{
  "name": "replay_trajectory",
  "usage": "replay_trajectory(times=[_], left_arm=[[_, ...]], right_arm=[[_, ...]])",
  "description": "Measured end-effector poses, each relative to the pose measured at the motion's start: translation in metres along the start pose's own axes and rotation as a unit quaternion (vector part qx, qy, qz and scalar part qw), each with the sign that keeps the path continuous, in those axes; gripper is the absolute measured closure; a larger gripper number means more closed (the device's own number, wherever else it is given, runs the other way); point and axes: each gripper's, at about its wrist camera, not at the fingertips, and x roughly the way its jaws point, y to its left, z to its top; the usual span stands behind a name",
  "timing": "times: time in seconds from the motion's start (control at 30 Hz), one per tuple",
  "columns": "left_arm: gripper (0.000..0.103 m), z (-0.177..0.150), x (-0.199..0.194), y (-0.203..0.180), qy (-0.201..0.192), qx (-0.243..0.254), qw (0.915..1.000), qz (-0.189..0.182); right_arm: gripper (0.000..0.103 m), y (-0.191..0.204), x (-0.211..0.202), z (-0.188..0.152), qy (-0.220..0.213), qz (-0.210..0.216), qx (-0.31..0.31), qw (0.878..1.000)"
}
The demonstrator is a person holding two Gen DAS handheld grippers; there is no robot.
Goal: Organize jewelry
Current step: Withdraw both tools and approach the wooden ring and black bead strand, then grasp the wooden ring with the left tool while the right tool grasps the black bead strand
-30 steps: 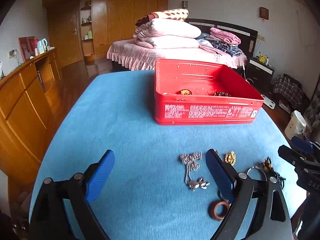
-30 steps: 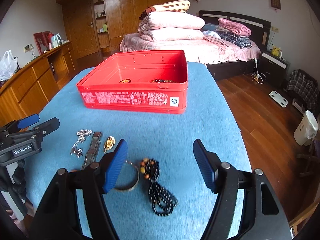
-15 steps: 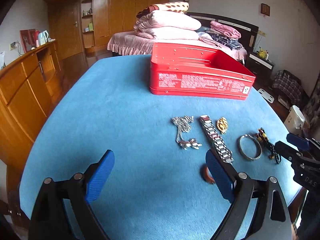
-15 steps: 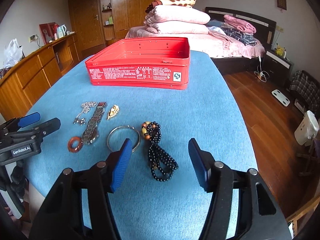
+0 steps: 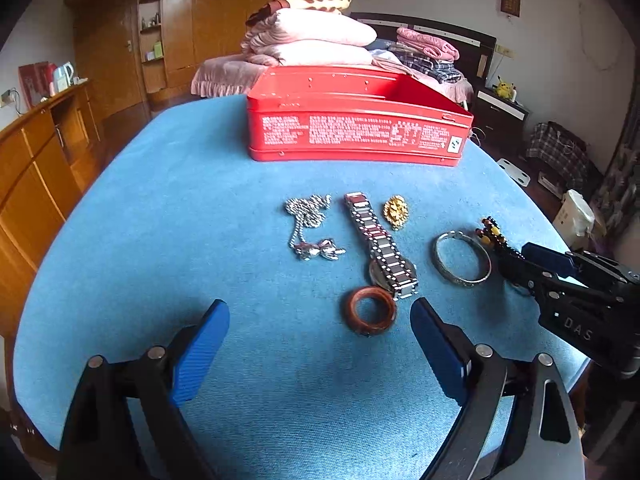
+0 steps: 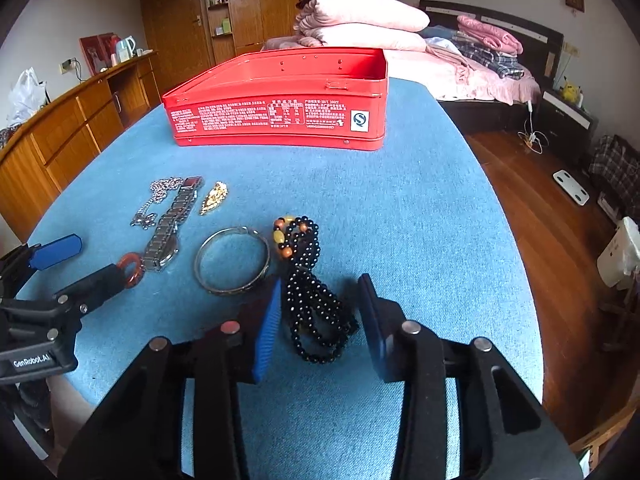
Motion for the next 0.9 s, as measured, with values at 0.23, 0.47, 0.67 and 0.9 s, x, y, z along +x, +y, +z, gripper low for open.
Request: replay_trajectory(times=[0.23,0.47,0.67,0.9], left_arm=[[0.030,-0.003,0.010,-0.008,0.012,0.012,0.9999,0.002],[0.067,-0.002,0.008,-0.011,0.009,0.014,0.9997,-0.016],[0.074,0.003,0.008,-0.003,0.005,0.005,0.9996,-0.027],[0.074,0.007,0.009,0.018,0.002,-0.015,0.9999,0.004]], right_arm=[[0.069,-0.003,-0.001,-0.002,-0.002,0.003,0.007,1.000],[0.068,-0.002,0.000,-0.001,-0.002,0.002,0.009,1.000],[0.067,0.000,0.000,0.002,0.001,0.000,0.008,1.000],[0.066,0.004,0.003,0.005,0.003,-0.004,0.001,1.000]])
